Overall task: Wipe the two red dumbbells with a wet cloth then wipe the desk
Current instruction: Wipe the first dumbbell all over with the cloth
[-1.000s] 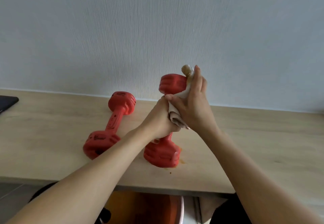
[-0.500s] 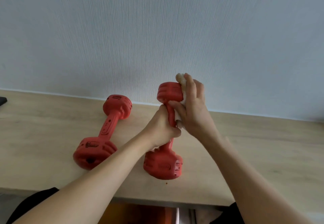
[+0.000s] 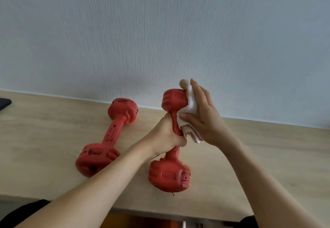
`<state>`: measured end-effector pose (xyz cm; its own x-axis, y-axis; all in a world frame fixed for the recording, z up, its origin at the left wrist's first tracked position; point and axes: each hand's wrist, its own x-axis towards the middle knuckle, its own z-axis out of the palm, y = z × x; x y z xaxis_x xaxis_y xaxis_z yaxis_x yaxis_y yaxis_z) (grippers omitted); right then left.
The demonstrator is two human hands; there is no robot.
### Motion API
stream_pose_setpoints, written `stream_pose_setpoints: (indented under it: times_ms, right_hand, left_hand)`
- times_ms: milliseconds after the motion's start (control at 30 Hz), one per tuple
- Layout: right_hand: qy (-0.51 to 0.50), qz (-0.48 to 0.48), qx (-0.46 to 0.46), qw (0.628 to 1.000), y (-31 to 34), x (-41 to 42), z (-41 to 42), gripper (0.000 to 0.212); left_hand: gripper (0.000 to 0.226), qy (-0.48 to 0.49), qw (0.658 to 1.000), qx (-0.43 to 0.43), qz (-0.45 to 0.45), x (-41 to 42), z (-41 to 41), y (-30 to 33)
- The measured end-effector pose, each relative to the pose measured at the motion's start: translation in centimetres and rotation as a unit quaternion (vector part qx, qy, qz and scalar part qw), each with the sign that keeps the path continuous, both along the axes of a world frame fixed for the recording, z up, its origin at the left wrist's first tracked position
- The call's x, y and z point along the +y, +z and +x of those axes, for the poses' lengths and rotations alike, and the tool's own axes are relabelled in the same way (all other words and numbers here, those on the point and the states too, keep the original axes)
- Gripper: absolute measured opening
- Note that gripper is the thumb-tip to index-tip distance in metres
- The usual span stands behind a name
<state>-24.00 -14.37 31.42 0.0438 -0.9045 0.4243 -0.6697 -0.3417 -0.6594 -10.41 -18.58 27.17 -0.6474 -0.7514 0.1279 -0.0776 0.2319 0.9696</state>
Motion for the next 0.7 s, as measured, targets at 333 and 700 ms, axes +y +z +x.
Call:
stream_pose_setpoints:
  times_ms: [333,700]
  right_hand:
    - [-0.12,-0.074,0.116,0.983,-0.1,-1.8,3.4,0.068]
    - [0.048,-0.084,-0.058,0.994,-0.5,-1.0,-1.4,0.078]
  left_hand:
    - [0.035,0.038,0.998,0.034,-0.023,-0.6,-0.5,1.1]
    - [0.041,-0.077,0.992,0.07,0.064,0.3,0.1,2.1]
